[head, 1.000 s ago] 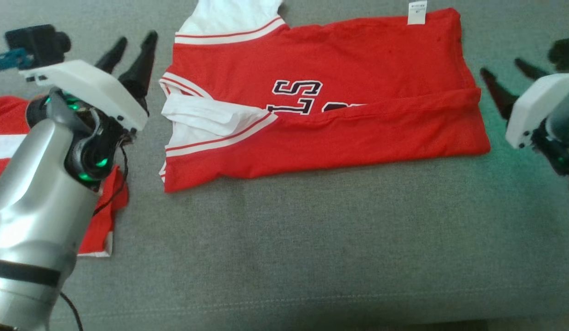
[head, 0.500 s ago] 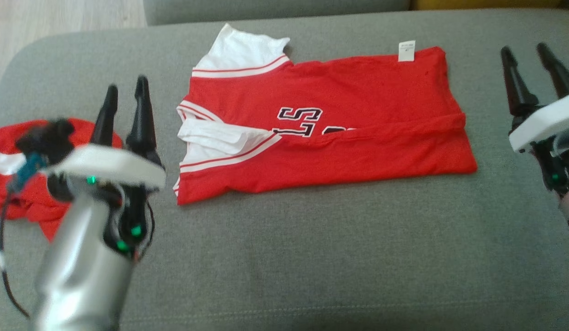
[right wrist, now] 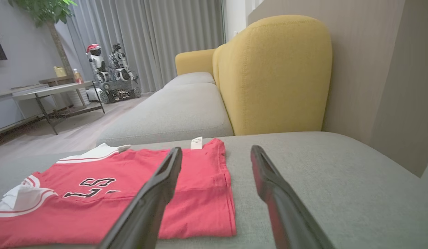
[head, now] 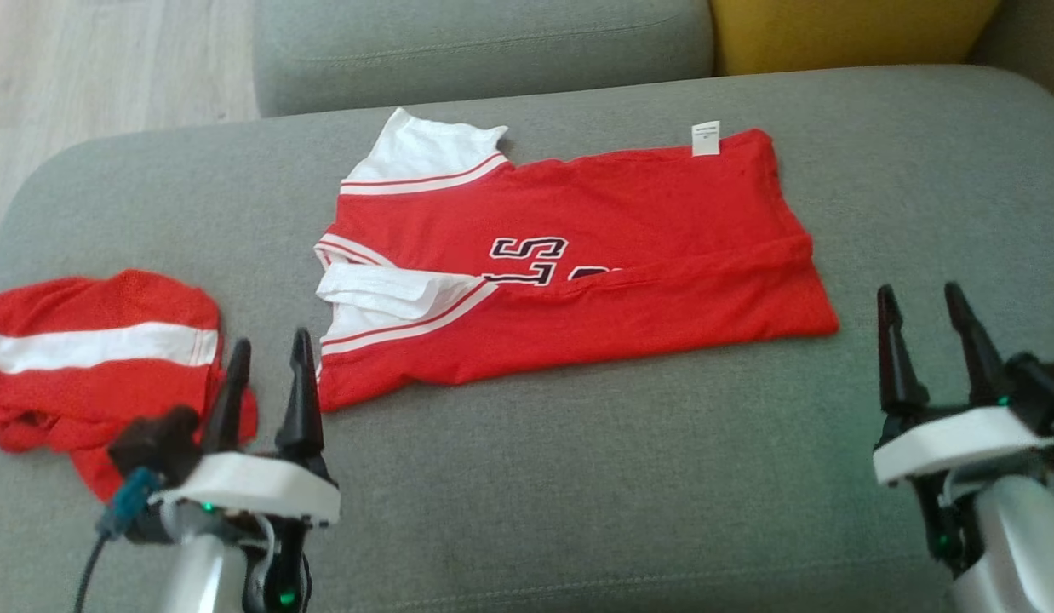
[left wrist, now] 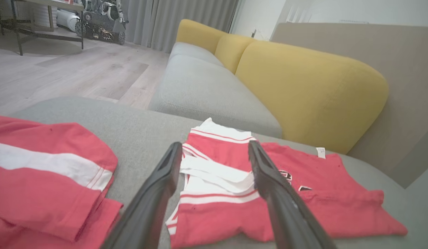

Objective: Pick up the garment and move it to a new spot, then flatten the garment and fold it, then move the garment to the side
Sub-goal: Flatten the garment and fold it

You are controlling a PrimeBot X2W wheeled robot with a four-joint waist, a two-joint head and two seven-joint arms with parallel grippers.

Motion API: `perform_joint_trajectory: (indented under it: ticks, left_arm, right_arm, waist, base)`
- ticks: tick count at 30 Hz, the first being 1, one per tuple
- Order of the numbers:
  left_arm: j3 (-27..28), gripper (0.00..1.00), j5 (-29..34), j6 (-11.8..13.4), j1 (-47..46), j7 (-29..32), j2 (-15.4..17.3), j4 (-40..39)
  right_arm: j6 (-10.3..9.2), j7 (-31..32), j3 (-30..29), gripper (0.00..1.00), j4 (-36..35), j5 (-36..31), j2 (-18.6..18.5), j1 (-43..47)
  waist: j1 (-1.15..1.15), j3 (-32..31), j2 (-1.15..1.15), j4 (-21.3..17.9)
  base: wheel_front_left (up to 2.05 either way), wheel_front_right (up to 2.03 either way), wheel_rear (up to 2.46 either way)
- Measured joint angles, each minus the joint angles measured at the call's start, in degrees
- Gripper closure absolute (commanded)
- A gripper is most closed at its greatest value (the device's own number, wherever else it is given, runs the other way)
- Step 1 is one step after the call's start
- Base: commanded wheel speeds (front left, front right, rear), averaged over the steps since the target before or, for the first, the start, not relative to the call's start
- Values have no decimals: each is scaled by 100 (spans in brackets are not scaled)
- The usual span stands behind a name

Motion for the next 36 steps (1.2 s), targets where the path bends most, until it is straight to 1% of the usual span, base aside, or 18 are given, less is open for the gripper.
perform_joint_trajectory:
  ticks: [3,6,8,11,13,15,17,18,19,22,25,31,36]
  left_arm:
    - [-37,0,45,9,59,0,-1,181]
    - [-99,0,41,59,43,0,-3,410]
    - [-180,0,58,75,-23,0,-3,725]
    - [-243,0,108,196,-243,0,-16,1271]
    - [-257,0,137,254,-454,0,-20,1673]
    - [-256,0,191,371,-717,1,-34,2095]
    - [-230,0,249,505,-957,1,-33,2403]
    - [-230,0,249,505,-957,1,-33,2403]
    - [-223,0,280,588,-1084,1,-32,2562]
    - [-237,0,359,694,-1375,1,-22,3009]
    - [-292,0,512,746,-1548,1,-3,3255]
    - [-409,0,610,869,-1809,-1,23,3824]
    - [-522,0,719,904,-2131,51,62,4196]
  right_arm:
    - [0,0,-45,0,-66,-151,134,133]
    - [0,0,-87,0,-124,-214,166,148]
    - [0,0,-101,0,-149,-218,170,144]
    - [0,0,-62,0,-166,-218,177,119]
    - [0,0,101,0,-148,-218,169,75]
    - [0,0,198,0,-149,-188,168,46]
    - [0,0,256,0,-143,-135,166,24]
    - [0,0,256,0,-143,-135,166,24]
    - [0,0,266,0,-140,-108,162,15]
    - [0,0,282,0,-118,-65,129,-38]
    - [0,0,283,0,-116,-38,103,-112]
    - [0,0,296,0,-129,88,85,-180]
    - [0,0,332,0,-138,88,77,-185]
  waist:
    - [0,-3,0,-72]
    - [0,36,0,-134]
    - [0,79,0,-178]
    - [0,161,0,-245]
    - [0,222,0,-296]
    - [0,297,0,-337]
    - [0,362,0,-381]
    - [0,362,0,-381]
    - [0,392,0,-404]
    - [0,467,0,-467]
    - [0,521,0,-511]
    - [0,586,0,-533]
    - [0,646,0,-514]
  base:
    - [0,0,0]
    - [0,0,0]
    - [0,0,0]
    - [0,0,0]
    - [0,0,0]
    - [0,0,0]
    - [0,0,0]
    - [0,0,0]
    - [0,0,0]
    - [0,0,0]
    - [0,0,0]
    - [0,0,0]
    - [0,0,0]
